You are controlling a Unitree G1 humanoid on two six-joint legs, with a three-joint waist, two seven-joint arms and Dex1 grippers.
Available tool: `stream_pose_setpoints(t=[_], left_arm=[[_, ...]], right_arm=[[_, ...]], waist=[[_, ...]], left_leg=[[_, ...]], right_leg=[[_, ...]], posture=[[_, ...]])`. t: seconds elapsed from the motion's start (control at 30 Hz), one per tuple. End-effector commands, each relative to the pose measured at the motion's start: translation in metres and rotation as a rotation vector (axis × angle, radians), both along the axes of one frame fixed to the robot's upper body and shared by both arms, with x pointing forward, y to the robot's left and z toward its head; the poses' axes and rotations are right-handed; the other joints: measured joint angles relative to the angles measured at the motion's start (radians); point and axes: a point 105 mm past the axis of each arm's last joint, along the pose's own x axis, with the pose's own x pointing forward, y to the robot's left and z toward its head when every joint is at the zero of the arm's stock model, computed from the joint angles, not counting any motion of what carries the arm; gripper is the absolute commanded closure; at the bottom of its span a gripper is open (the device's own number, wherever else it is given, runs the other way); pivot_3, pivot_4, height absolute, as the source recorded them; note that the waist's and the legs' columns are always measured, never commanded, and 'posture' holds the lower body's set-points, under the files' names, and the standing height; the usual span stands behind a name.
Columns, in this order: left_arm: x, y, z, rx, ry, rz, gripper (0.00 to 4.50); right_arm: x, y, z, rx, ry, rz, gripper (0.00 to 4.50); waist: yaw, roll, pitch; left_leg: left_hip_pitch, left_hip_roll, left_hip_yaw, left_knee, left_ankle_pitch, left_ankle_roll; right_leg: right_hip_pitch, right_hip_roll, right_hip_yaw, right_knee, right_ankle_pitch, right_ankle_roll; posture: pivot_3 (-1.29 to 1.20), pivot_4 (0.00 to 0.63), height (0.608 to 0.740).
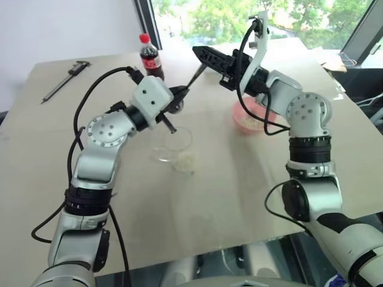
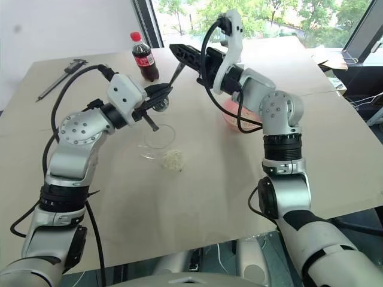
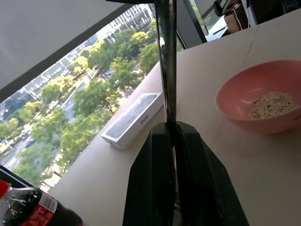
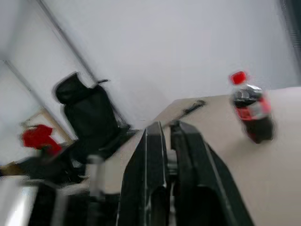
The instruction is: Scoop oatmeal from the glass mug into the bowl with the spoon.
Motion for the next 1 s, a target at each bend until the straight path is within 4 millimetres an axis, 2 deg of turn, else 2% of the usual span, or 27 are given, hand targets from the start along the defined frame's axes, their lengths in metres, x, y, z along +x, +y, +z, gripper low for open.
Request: stream_pose_setpoints(t=[0.03,0.17,0.27,0.37,0.6,0.73,0.83,0.87,1.0], left_arm=[[0.0,0.008,0.013,-0.007,-0.056,0.04,4.5],[0.003,0.007,0.017,-0.02,-0.072,0.053,4.5],[0.004,0.007,0.017,-0.029,-0.069,0.055,3.73],[0.005,0.006,0.014,-0.033,-0.056,0.054,2.49],[0.001,0.005,0.021,-0.078,-0.07,0.048,2.49],[-0.01,0.008,0.029,-0.104,-0.084,0.045,2.49],[-0.023,0.023,0.045,-0.143,-0.128,0.079,2.49],[-0.028,0.035,0.048,-0.182,-0.114,0.102,2.49],[-0.04,0.07,0.046,-0.253,-0.068,0.193,2.49]], right_arm=[[-0.011,0.0,0.019,0.029,-0.083,0.028,4.46],[-0.011,0.004,0.016,0.007,-0.082,0.018,4.46],[-0.01,0.007,0.014,-0.011,-0.088,0.009,4.5],[-0.009,0.007,0.013,-0.014,-0.083,0.001,4.5],[-0.002,0.004,0.013,0.002,-0.058,-0.037,4.5],[0.012,-0.006,0.014,0.017,-0.028,-0.127,4.5],[0.03,-0.026,0.011,0.027,0.032,-0.244,4.5],[0.036,-0.035,0.008,0.038,0.071,-0.285,4.5],[0.049,-0.059,-0.004,0.066,0.191,-0.377,4.5]], waist=[[-0.001,0.0,0.0],[-0.001,0.0,0.0],[-0.001,0.0,0.0],[-0.001,0.0,0.0],[-0.001,0.0,0.0],[-0.002,0.0,0.0],[-0.002,0.0,0.0],[-0.003,0.0,0.0],[-0.002,0.0,0.0]], left_leg=[[0.0,0.0,0.0,0.0,0.0,0.0],[0.0,0.0,0.0,0.0,0.0,0.0],[0.0,0.0,0.0,0.0,0.0,0.0],[0.0,0.0,0.0,0.0,0.0,0.0],[0.0,0.0,0.0,0.0,0.0,0.0],[0.0,0.0,0.0,0.0,0.0,0.0],[0.0,0.0,0.0,0.0,0.0,0.0],[0.0,0.0,0.0,0.0,0.0,0.0],[0.0,0.001,0.0,0.0,0.0,0.0]], right_leg=[[0.0,0.0,0.0,0.0,0.0,0.0],[0.0,0.0,0.0,0.0,0.0,0.0],[0.0,0.0,0.0,0.0,0.0,0.0],[0.0,0.0,0.0,0.0,0.0,0.0],[0.0,0.0,0.0,0.0,0.0,0.0],[0.0,0.0,0.0,0.0,0.0,0.0],[0.0,0.0,0.0,0.0,0.0,0.0],[0.0,0.0,0.0,0.0,0.0,0.0],[0.0,0.0,0.001,0.0,0.0,0.0]], posture=[[0.0,0.15,0.74],[0.0,0.15,0.74],[0.0,0.15,0.74],[0.0,0.15,0.74],[0.0,0.15,0.74],[0.0,0.15,0.74],[0.0,0.15,0.74],[0.0,0.15,0.74],[0.0,0.15,0.74]])
